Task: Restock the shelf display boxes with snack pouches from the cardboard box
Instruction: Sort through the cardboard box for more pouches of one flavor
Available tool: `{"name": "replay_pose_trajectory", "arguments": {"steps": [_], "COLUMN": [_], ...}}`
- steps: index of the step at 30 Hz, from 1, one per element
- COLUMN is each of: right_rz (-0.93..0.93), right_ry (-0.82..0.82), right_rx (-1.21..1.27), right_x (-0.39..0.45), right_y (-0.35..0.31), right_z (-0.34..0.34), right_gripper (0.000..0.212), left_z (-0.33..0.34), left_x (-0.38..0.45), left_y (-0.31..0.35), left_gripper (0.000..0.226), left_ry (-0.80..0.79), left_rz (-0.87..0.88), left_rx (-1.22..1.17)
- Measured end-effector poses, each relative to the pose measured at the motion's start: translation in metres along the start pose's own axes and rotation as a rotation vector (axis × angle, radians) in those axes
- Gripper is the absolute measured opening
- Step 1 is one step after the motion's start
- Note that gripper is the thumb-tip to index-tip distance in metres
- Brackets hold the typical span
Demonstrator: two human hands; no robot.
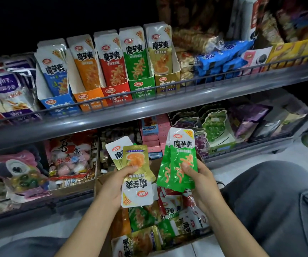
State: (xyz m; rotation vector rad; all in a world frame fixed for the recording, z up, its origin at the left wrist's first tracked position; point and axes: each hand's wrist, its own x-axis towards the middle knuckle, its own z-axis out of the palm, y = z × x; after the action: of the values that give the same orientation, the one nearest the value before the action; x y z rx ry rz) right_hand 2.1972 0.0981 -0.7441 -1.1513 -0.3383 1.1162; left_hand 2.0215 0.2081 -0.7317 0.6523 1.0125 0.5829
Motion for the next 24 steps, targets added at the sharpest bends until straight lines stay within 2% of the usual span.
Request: {"name": "replay_pose_trajectory", "arguments": {"steps": [2,4,7,12,16,20,24], "right_rz": [0.016,0.037,0.036,-0.005,-0.052,-0.132,-0.123], "right_ry": [-0.019,-0.058,-0.102,-0.133,-0.193,-0.235,-0.3], "right_rx": [0.04,0.04,-0.056,-0.146,-0.191,-0.28,-0.34], "right_x": [-0.001,-0.003,-0.008,-0.013,-0.014,-0.013,-0.008], "right_y": [-0.001,0.0,0.005,0.013,0.012,0.001,-0.017], "right_z": [-0.001,-0.001,0.004,0.013,0.02,0.026,0.033], "right_gripper": [0.022,0.023,0.024,0.028,0.033,0.04,0.039], "left_z": [0.002,0.006,0.017,0.029,0.036,0.044,0.056], "left_x": [0.0,-0.002,-0.008,-0.018,-0.021,-0.024,-0.025], "left_y": [-0.001,-0.003,-0.007,-0.013,-0.012,-0.003,0.009], "left_gripper": [0.021,0.012,0.009,0.046,0.036,0.046,0.029], "left_ry": [-0.015,-0.006,-0.028,-0.071,-0.062,-0.061,-0.009], "left_rz": [-0.003,-0.027,-0.024,0.11,0.161,0.215,0.339], "left_rx": [0.004,0.04,0.063,0.058,0.068,0.082,0.116]}}
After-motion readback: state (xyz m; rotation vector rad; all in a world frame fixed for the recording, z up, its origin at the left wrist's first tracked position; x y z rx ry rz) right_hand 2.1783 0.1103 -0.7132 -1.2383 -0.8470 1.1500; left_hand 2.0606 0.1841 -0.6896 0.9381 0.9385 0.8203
